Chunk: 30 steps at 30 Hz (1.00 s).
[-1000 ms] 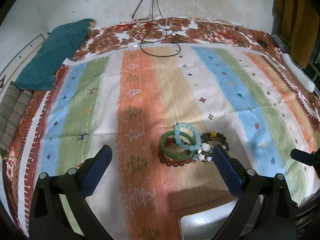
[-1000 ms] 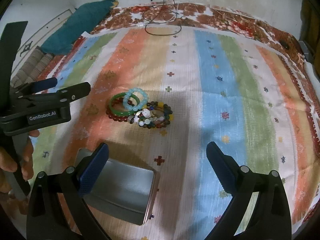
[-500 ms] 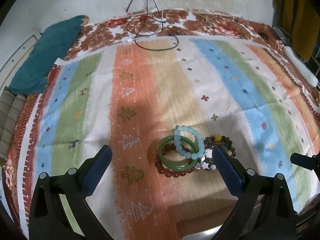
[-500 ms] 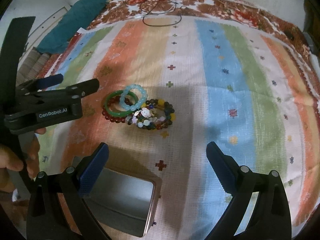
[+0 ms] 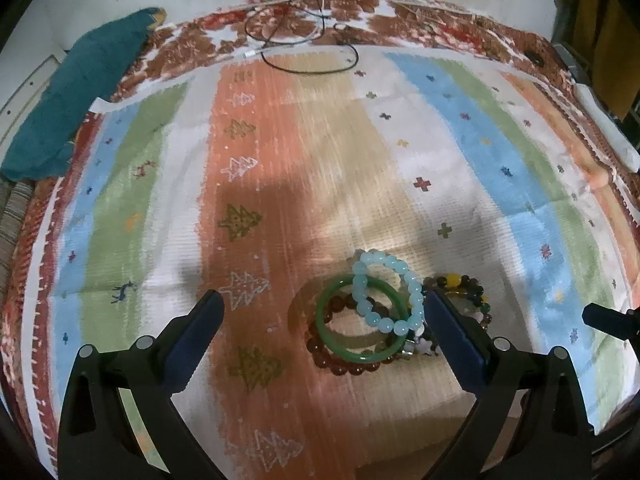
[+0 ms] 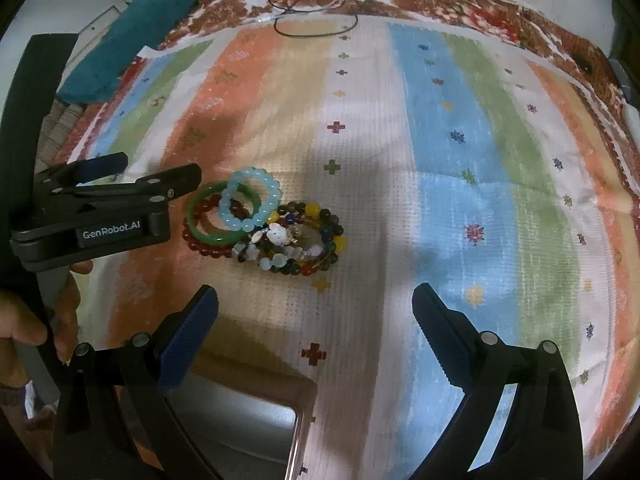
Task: Organize jewelry
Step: 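Grasp the light blue bead bracelet with the left tool while the right tool grasps a bead strand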
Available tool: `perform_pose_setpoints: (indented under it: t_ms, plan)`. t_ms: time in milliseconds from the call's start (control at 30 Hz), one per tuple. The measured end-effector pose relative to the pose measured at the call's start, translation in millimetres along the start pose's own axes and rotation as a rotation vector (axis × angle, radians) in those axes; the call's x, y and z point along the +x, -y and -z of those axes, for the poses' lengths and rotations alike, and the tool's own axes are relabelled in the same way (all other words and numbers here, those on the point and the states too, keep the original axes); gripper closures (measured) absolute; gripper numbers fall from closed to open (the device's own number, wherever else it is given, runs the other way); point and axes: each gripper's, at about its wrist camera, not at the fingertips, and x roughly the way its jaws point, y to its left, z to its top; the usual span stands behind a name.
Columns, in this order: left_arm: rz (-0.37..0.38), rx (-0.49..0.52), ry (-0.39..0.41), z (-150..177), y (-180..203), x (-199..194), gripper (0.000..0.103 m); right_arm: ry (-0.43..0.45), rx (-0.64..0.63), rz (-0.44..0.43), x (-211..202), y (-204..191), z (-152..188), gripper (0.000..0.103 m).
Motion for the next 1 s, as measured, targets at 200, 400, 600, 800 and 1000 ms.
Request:
perform_pose_setpoints:
  t_ms: [200,400,600,800,1000]
  plan:
    - [0.009,0.023,-0.024,-6,2,17,0.006,-0.033,0.021,0.017,16,4,-7,0.013]
    - [0.008,0.045,-0.042,-10,5,29,0.007,-0.056,0.033,0.015,27,3,-13,0.019]
    - [0.014,0.061,-0.06,-13,8,40,0.011,-0.079,0.032,0.006,35,-3,-17,0.029]
    - [0.021,0.064,-0.078,-17,5,47,0.017,-0.118,0.049,-0.012,47,-5,-18,0.045]
    - [0.025,0.084,-0.086,-18,10,54,0.02,-0.129,0.033,-0.011,57,-12,-22,0.056]
